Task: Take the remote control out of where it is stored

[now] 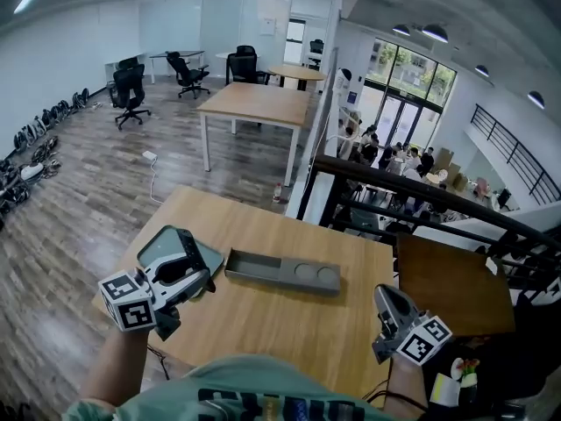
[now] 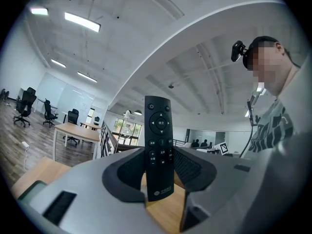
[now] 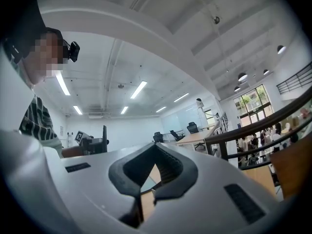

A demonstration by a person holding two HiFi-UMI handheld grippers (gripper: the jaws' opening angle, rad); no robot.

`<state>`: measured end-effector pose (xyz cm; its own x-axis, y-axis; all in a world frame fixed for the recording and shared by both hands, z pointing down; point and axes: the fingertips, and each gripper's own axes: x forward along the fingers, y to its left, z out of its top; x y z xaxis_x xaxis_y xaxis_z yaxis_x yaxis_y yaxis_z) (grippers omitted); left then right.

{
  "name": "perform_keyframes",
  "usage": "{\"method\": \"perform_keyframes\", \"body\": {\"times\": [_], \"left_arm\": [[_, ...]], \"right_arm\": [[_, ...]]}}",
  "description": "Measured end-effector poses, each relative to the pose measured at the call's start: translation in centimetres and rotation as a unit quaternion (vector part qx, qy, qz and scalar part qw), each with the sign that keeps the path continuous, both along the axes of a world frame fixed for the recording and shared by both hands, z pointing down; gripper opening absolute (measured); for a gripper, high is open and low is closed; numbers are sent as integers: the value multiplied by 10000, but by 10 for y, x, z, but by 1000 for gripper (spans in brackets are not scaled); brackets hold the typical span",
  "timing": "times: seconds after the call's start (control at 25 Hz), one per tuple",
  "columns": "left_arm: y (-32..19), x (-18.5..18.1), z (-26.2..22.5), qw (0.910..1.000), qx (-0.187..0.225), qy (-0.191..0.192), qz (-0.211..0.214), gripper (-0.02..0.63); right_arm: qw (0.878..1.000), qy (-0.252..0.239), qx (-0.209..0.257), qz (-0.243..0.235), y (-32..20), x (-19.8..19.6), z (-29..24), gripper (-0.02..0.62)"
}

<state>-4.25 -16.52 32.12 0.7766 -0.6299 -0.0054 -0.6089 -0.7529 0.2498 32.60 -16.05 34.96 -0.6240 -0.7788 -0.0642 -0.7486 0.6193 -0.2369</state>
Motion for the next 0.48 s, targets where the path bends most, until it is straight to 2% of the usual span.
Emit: {"method": "perform_keyframes", "body": {"times": [0.28, 0.48], "left_arm": [[-23, -2, -11, 9996, -38, -290, -29, 178], [-43, -2, -10, 9994, -111, -318, 70, 178]], "right_arm": [[9999, -101, -36, -4, -7, -2, 10, 3], [10000, -64, -16, -42, -21, -13, 10, 3]]}}
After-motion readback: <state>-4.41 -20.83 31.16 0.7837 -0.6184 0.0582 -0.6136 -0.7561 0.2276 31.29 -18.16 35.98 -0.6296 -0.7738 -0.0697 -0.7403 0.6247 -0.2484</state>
